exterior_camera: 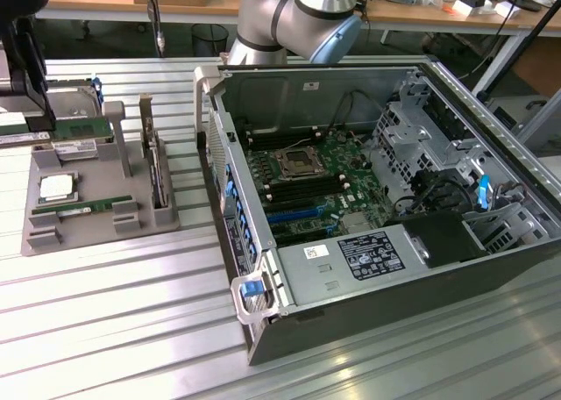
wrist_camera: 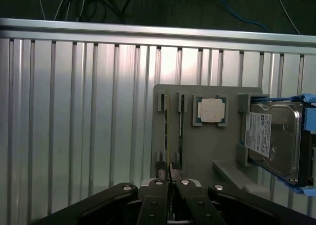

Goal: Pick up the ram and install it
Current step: 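Pick up the ram and move it above insertion slot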

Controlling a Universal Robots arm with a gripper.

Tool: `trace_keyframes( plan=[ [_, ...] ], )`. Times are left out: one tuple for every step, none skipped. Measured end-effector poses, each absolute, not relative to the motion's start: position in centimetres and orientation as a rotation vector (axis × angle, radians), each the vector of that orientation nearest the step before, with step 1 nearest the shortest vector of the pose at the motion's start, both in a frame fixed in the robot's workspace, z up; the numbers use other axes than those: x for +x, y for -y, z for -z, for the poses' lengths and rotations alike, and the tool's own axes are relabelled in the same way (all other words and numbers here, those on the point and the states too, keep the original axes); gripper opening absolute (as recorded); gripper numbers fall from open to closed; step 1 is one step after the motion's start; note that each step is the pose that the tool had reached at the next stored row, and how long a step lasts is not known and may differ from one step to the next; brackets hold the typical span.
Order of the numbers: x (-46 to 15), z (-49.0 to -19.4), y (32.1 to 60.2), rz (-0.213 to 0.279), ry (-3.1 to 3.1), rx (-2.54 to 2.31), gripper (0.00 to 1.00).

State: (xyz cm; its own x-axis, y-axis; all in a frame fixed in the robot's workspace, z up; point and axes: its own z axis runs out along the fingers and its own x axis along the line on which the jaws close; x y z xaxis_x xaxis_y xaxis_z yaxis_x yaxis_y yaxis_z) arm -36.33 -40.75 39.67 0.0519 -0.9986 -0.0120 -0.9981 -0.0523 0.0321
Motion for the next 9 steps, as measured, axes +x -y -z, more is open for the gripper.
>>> trace_keyframes(
  plan=[
    [-36.33, -39.82, 40.75, 0.048, 2.152, 2.267, 0.12],
    [-36.33, -39.99, 40.75, 0.048, 2.152, 2.268, 0.12],
    [-36.33, -40.18, 40.75, 0.048, 2.152, 2.268, 0.12],
    [-36.33, -40.28, 40.75, 0.048, 2.152, 2.268, 0.12],
    [-36.33, -40.42, 40.75, 0.049, 2.152, 2.268, 0.12],
    [-36.33, -40.54, 40.75, 0.049, 2.153, 2.268, 0.12],
    [-36.33, -40.60, 40.75, 0.049, 2.153, 2.268, 0.12],
    [-36.33, -40.69, 40.75, 0.049, 2.153, 2.268, 0.12],
    [-36.33, -40.77, 40.75, 0.049, 2.153, 2.268, 0.12]
  ],
)
